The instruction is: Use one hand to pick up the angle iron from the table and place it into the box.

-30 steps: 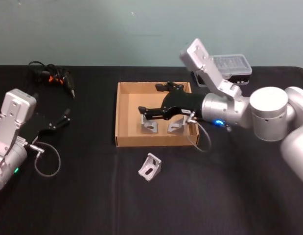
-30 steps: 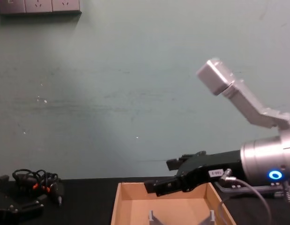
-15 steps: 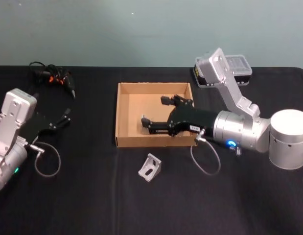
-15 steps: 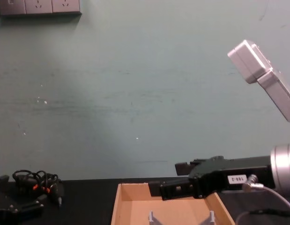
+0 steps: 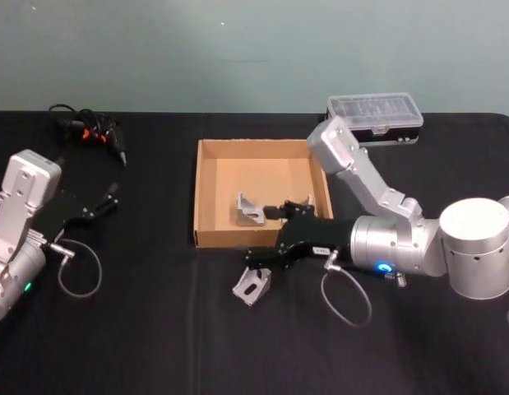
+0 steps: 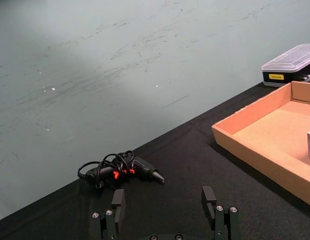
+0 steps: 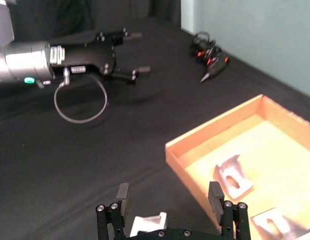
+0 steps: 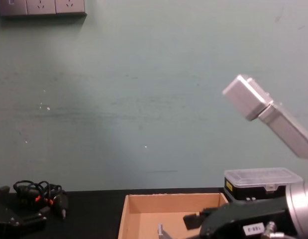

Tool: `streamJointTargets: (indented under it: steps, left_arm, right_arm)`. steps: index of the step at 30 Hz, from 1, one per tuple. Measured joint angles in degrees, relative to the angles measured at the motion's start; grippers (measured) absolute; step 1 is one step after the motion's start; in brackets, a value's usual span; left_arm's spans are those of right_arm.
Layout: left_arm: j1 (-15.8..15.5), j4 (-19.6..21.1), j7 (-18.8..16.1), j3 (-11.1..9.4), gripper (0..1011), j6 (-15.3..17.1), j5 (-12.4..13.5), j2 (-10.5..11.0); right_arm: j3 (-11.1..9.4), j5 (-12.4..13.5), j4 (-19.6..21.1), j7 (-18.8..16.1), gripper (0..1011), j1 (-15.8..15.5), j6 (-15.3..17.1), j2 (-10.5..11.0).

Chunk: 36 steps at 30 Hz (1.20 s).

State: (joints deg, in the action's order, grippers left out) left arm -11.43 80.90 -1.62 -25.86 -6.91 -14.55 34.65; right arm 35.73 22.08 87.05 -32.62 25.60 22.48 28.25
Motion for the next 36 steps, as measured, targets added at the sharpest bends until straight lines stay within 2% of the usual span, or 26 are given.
streamJointTargets:
  steps: [6, 12, 22, 36]
  left_arm:
    - [0.0, 0.0, 0.0, 0.0, 1000, 0.0, 0.0, 0.0]
    - [0.0, 0.0, 0.0, 0.0, 1000, 0.0, 0.0, 0.0]
    - [0.0, 0.0, 0.0, 0.0, 1000, 0.0, 0.0, 0.0]
    - [0.0, 0.0, 0.0, 0.0, 1000, 0.0, 0.0, 0.0]
  right_arm:
    - [1.77, -0.07, -0.9, -0.2, 1000, 0.28, 2.13, -0.29]
    - [2.69, -0.1, -1.11, -0.16, 1000, 0.17, 3.28, -0.4]
    - [3.63, -0.43, -0.92, 0.09, 1000, -0.11, 4.61, -0.1]
    - [3.77, -1.4, -2.63, 0.6, 1000, -0.17, 4.35, -0.44]
